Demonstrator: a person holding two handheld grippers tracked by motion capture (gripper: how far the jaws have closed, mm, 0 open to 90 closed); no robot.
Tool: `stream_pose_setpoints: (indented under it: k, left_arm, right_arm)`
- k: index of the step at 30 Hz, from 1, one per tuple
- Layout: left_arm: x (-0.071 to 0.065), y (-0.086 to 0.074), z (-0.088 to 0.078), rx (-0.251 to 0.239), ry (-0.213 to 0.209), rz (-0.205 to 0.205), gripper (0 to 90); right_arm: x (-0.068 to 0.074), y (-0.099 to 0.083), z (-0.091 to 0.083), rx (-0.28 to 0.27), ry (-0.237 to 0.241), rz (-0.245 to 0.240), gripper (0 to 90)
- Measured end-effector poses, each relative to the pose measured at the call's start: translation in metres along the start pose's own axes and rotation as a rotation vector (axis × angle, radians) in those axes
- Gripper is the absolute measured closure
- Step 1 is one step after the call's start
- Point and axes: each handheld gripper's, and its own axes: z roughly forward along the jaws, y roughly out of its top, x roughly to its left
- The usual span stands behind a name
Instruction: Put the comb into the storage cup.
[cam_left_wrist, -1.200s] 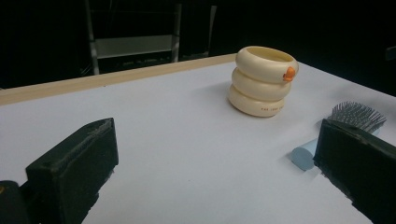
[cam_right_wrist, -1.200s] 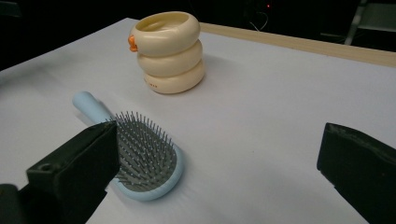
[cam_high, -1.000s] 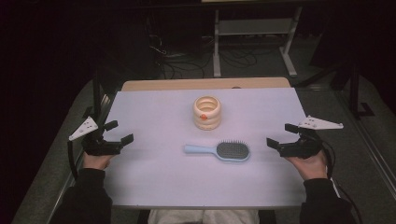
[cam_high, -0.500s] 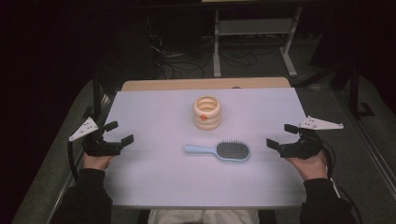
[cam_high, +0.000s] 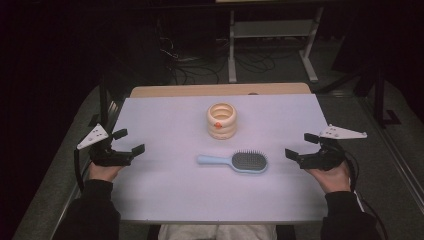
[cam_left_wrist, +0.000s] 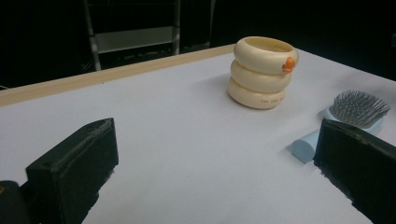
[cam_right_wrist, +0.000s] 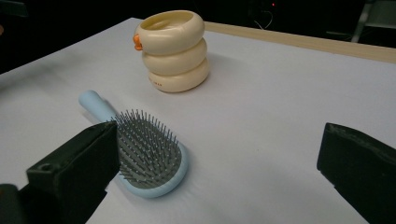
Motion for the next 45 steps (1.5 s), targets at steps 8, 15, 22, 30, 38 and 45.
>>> stream_pose_setpoints:
  k: [8, 15, 22, 30, 38, 45]
  left_arm:
    - [0.0, 0.009, 0.003, 0.039, -0.014, 0.012, 0.0]
    - [-0.008, 0.023, 0.009, 0.044, -0.045, 0.054, 0.0]
    - [-0.016, 0.037, 0.023, 0.094, -0.067, 0.109, 0.0]
    - [-0.025, 0.046, 0.035, 0.114, -0.104, 0.138, 0.0]
    - [-0.032, 0.052, 0.045, 0.135, -0.132, 0.167, 0.0]
    - [-0.041, 0.052, 0.056, 0.166, -0.178, 0.183, 0.0]
  right_arm:
    - [0.0, 0.0, 0.0, 0.003, 0.0, 0.002, 0.0]
    - [0.0, 0.0, 0.001, 0.003, 0.004, 0.002, 0.0]
    - [0.0, 0.0, 0.001, 0.002, 0.009, 0.0, 0.0]
    - [0.0, 0.0, 0.001, 0.004, 0.016, 0.001, 0.0]
    - [0.0, -0.001, 0.002, 0.012, 0.023, 0.002, 0.0]
    - [0.0, -0.001, 0.004, 0.024, 0.033, 0.001, 0.0]
